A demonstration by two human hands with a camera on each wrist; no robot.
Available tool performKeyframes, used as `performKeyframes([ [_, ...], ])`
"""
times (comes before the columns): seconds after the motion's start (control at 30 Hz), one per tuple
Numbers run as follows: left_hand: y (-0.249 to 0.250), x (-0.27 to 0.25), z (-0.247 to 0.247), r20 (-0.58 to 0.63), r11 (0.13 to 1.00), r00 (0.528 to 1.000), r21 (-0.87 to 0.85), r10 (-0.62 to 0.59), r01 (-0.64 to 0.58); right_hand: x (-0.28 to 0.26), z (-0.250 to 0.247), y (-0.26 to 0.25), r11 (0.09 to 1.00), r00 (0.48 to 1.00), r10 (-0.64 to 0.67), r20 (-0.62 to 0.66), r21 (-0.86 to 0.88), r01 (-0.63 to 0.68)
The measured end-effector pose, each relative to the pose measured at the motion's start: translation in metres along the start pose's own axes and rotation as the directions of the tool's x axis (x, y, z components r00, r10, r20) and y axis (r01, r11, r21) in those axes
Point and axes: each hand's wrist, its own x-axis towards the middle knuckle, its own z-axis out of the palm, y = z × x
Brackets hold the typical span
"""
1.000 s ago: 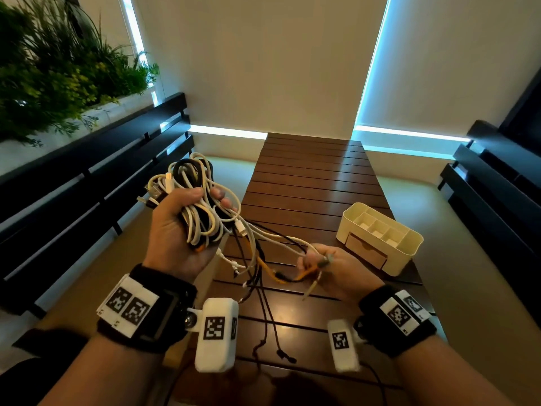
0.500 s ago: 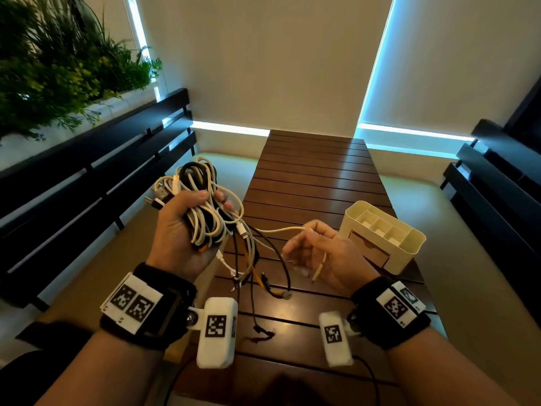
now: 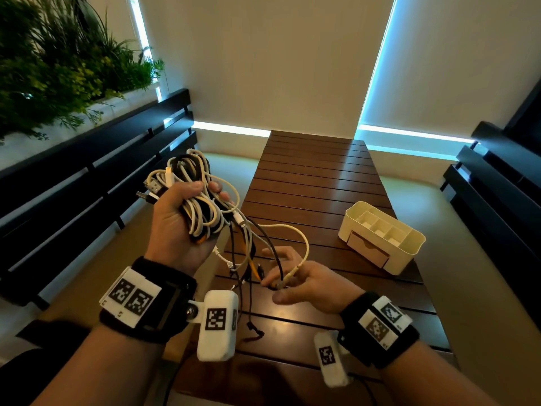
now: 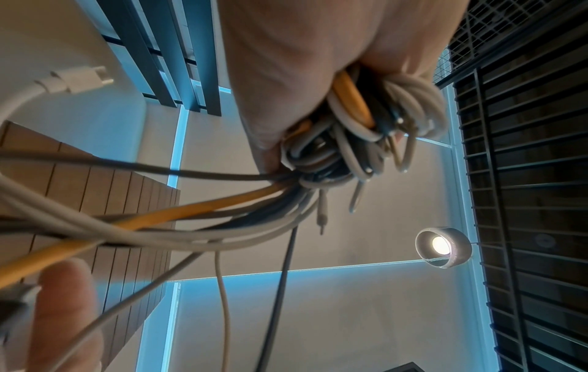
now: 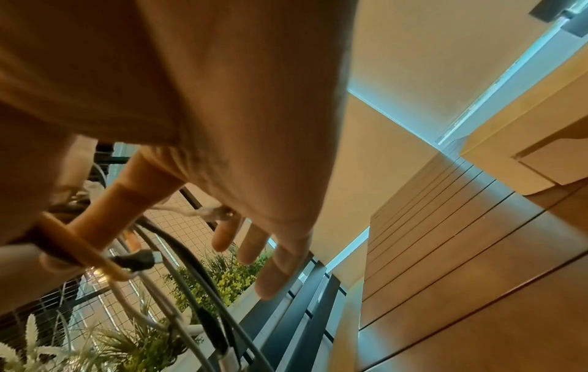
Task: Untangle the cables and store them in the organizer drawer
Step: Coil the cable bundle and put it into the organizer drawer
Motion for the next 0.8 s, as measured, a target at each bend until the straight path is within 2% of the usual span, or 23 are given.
performKeyframes([
  [0.13, 0.006, -0.001, -0.003, -0.008, 1.000, 1.000, 0.005, 0.019, -0.019, -0.005, -0.002, 0.002, 0.995, 0.988, -0.088, -0.128, 0.033, 0.093],
  [0.2, 0.008, -0.002, -0.005, -0.014, 1.000, 1.000, -0.003, 0.026, -0.026, -0.008, -0.007, 0.003, 0.994, 0.967, -0.089, -0.238, 0.035, 0.100],
  [0.27, 0.007, -0.004, -0.006, -0.012, 1.000, 1.000, -0.007, 0.021, -0.021, -0.006, -0.011, 0.005, 0.995, 0.912, -0.094, -0.400, -0.017, 0.096],
  [0.33, 0.005, -0.006, -0.005, 0.003, 1.000, 1.000, 0.001, 0.014, -0.014, -0.002, -0.013, 0.005, 0.995, 0.814, -0.103, -0.571, -0.063, 0.082],
  [0.4, 0.005, -0.008, -0.003, 0.024, 1.000, 1.000, 0.000, 0.012, -0.012, 0.000, -0.014, 0.006, 0.996, 0.738, -0.074, -0.671, -0.082, 0.025],
  [0.5, 0.010, -0.009, 0.000, 0.055, 1.000, 0.998, 0.004, 0.027, -0.027, 0.000, -0.020, 0.012, 0.996, 0.707, -0.036, -0.707, -0.084, -0.033],
  [0.57, 0.012, -0.009, 0.002, 0.061, 0.999, 0.998, 0.009, 0.030, -0.031, -0.001, -0.023, 0.013, 0.998, 0.650, -0.010, -0.760, -0.045, -0.038],
  [0.63, 0.011, -0.010, 0.003, 0.053, 0.999, 0.998, 0.018, 0.032, -0.033, -0.001, -0.025, 0.009, 1.000, 0.602, 0.008, -0.798, 0.012, 0.002],
  [0.7, 0.008, -0.011, 0.003, 0.042, 0.999, 0.999, 0.038, 0.024, -0.025, -0.001, -0.026, -0.002, 0.993, 0.572, -0.030, -0.820, 0.042, 0.113],
  [0.77, 0.001, -0.012, 0.005, 0.036, 0.998, 0.999, 0.064, 0.006, -0.008, -0.003, -0.024, -0.020, 0.960, 0.590, -0.114, -0.799, 0.064, 0.271],
  [0.8, -0.003, -0.014, 0.008, 0.034, 0.997, 0.999, 0.081, -0.008, 0.005, -0.004, -0.023, -0.028, 0.944, 0.628, -0.175, -0.759, 0.052, 0.327],
])
